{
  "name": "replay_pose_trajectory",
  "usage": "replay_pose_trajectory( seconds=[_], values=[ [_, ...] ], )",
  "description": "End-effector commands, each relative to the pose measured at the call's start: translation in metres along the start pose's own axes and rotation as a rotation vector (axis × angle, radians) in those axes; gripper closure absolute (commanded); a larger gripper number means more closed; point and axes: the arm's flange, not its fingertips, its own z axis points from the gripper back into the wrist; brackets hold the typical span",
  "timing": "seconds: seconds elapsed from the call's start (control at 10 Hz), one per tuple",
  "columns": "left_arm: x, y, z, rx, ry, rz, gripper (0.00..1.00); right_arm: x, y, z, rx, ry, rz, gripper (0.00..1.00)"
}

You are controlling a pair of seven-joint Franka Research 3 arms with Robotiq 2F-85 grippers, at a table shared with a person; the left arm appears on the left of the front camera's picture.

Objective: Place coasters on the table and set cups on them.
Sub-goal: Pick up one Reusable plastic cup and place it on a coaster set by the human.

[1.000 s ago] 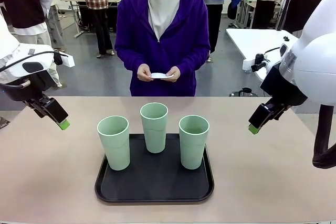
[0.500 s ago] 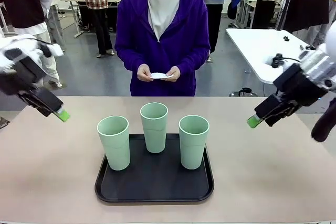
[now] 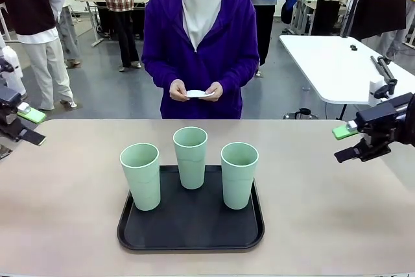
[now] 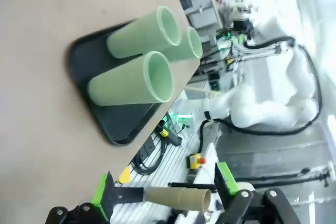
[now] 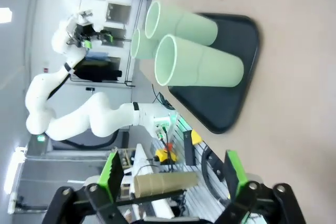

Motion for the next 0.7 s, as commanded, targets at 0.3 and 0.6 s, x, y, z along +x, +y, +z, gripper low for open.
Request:
replay_pose_trajectory(
  seconds=[0.3, 0.6],
  values=[
    [-0.016, 0.057, 0.052, -0.11, -0.161, 0.144, 0.0, -0.034, -0.029, 0.046, 0.009, -0.146, -0.066, 0.0],
    [-0.038, 0.058, 0.07, -0.135, -0.238, 0.179, 0.0, -0.053, -0.038, 0.069, 0.045, -0.214, -0.077, 0.0]
  ],
)
